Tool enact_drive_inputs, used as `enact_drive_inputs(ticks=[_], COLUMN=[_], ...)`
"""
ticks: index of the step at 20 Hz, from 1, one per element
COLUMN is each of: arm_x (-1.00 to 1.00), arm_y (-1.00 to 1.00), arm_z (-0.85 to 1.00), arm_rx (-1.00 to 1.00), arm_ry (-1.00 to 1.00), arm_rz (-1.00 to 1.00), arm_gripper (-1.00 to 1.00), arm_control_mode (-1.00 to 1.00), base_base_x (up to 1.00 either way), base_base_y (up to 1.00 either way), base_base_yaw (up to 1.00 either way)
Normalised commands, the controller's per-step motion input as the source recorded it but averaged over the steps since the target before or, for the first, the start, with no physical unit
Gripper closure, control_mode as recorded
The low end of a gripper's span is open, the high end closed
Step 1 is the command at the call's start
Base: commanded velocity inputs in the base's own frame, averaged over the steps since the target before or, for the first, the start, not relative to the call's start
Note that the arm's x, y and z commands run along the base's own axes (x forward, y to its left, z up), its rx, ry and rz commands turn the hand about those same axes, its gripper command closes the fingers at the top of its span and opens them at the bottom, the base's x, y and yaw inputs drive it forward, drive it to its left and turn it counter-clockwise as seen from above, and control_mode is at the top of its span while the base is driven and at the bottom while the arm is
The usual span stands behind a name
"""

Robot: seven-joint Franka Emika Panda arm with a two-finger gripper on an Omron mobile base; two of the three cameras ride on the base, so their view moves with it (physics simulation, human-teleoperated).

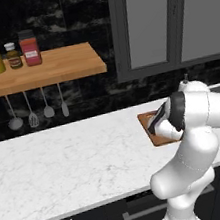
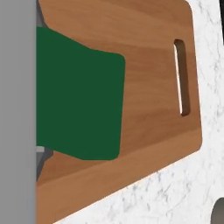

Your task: Pick up the sponge from the counter and clean the cutting board by briefly scrubbing or pressing down on the cutting board. Once finished, release the sponge.

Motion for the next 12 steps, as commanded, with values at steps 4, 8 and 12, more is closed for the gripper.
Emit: enact_drive_inputs(ticks=[4,8,12], arm_x=[0.42,0.44,0.39], arm_y=[0.0,-0.08,-0.18], arm_z=[-0.59,-0.73,-0.91], arm_rx=[0.0,0.0,0.0], arm_ry=[-0.22,-0.27,-0.22], arm_rz=[0.0,0.0,0.0], arm_gripper=[1.0,1.0,1.0], arm_control_mode=[-1.0,-1.0,-1.0], base_base_x=[0.0,0.0,0.0], base_base_y=[0.0,0.0,0.0], base_base_yaw=[0.0,0.0,0.0])
